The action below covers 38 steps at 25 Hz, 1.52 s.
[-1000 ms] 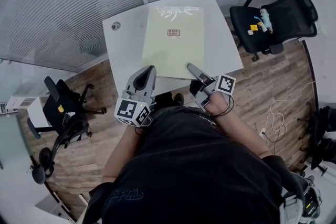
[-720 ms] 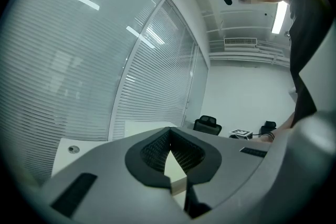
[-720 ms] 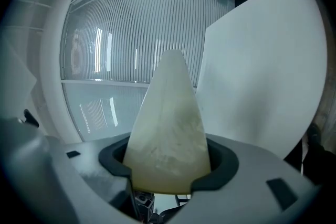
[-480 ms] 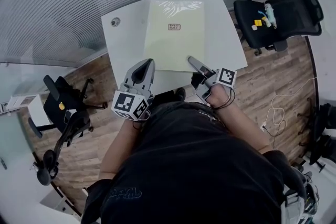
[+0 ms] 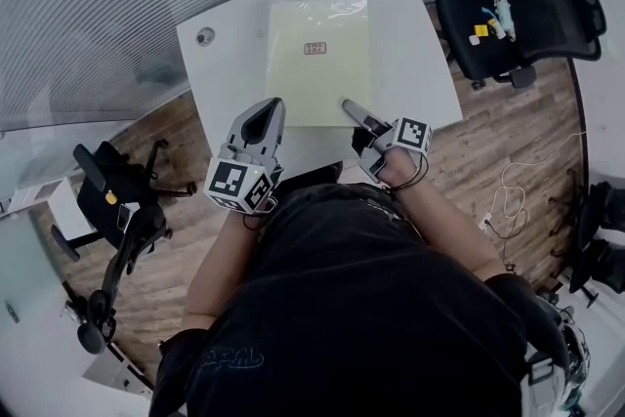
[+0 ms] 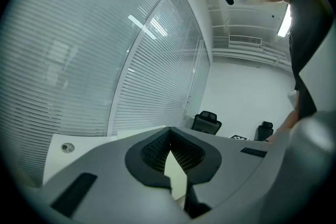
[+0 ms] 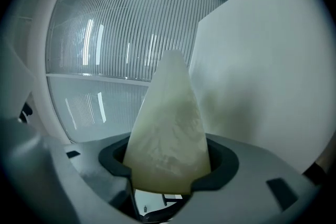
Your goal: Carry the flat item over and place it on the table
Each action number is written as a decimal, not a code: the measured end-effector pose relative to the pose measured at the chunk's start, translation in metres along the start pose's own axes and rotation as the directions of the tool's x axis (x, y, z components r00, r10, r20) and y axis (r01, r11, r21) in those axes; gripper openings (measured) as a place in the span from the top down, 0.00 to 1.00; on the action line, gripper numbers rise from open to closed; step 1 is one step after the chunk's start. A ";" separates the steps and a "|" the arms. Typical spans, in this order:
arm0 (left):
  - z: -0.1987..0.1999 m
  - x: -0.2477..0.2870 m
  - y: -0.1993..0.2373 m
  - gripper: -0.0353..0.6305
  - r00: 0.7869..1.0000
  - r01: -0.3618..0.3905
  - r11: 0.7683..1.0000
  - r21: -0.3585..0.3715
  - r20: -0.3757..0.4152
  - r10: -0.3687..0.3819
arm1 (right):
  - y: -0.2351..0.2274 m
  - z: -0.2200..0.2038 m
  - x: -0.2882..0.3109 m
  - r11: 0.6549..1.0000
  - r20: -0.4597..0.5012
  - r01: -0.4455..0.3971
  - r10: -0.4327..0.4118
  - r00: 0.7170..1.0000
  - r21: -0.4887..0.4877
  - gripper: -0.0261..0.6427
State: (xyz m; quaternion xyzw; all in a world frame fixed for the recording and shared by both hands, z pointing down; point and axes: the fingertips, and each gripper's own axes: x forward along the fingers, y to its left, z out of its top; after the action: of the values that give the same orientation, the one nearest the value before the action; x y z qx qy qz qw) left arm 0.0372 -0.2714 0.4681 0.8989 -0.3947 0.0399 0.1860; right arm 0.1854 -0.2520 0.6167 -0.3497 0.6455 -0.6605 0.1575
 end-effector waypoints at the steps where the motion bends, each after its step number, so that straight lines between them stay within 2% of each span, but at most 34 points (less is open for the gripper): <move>1: -0.003 0.002 0.003 0.93 1.000 0.000 1.000 -0.005 -0.007 0.000 | -0.005 0.001 0.003 1.000 -0.004 0.008 -0.008 1.000 -0.010 0.53; 5: -0.010 0.009 0.015 0.93 0.999 -0.003 1.000 -0.030 -0.036 0.002 | -0.018 0.003 0.017 1.000 -0.013 -0.003 0.003 1.000 0.000 0.53; 9: -0.015 0.015 0.024 0.93 0.998 -0.003 0.999 -0.044 -0.057 0.000 | -0.035 0.006 0.025 0.999 -0.012 0.045 -0.045 0.999 -0.010 0.53; 13: -0.017 0.021 0.032 0.93 0.998 0.001 0.998 -0.064 -0.065 -0.005 | -0.044 0.008 0.035 0.999 -0.001 0.028 -0.028 1.000 0.031 0.53; 16: -0.018 0.026 0.038 0.93 0.998 0.004 0.998 -0.058 -0.066 -0.007 | -0.059 0.012 0.036 0.996 -0.010 0.087 -0.087 0.996 0.000 0.53; 20: -0.024 0.030 0.044 0.93 0.997 0.010 0.997 -0.070 -0.081 -0.015 | -0.061 0.013 0.046 0.999 -0.007 0.047 -0.047 0.999 -0.009 0.53; 26: -0.028 0.034 0.055 0.93 0.995 0.022 0.996 -0.083 -0.096 -0.030 | -0.053 0.017 0.062 0.985 -0.011 -0.025 0.024 1.000 -0.170 0.53; 30: -0.033 0.034 0.058 0.93 0.994 0.017 0.996 -0.092 -0.107 -0.027 | -0.072 0.011 0.058 0.990 -0.008 0.036 -0.037 0.999 -0.133 0.53; 35: -0.039 0.037 0.057 0.93 0.992 0.014 0.995 -0.099 -0.124 -0.026 | -0.077 0.017 0.055 0.978 0.014 0.077 -0.076 0.997 -0.194 0.53; 38: -0.042 0.039 0.057 0.93 0.991 0.015 0.995 -0.102 -0.130 -0.028 | -0.083 0.024 0.055 0.959 0.035 0.126 -0.122 0.992 -0.254 0.50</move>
State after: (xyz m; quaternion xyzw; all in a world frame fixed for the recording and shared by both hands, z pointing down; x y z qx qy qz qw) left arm 0.0261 -0.3181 0.5325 0.8880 -0.3736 0.0770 0.2569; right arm 0.1829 -0.2961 0.7085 -0.4130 0.7007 -0.5769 0.0754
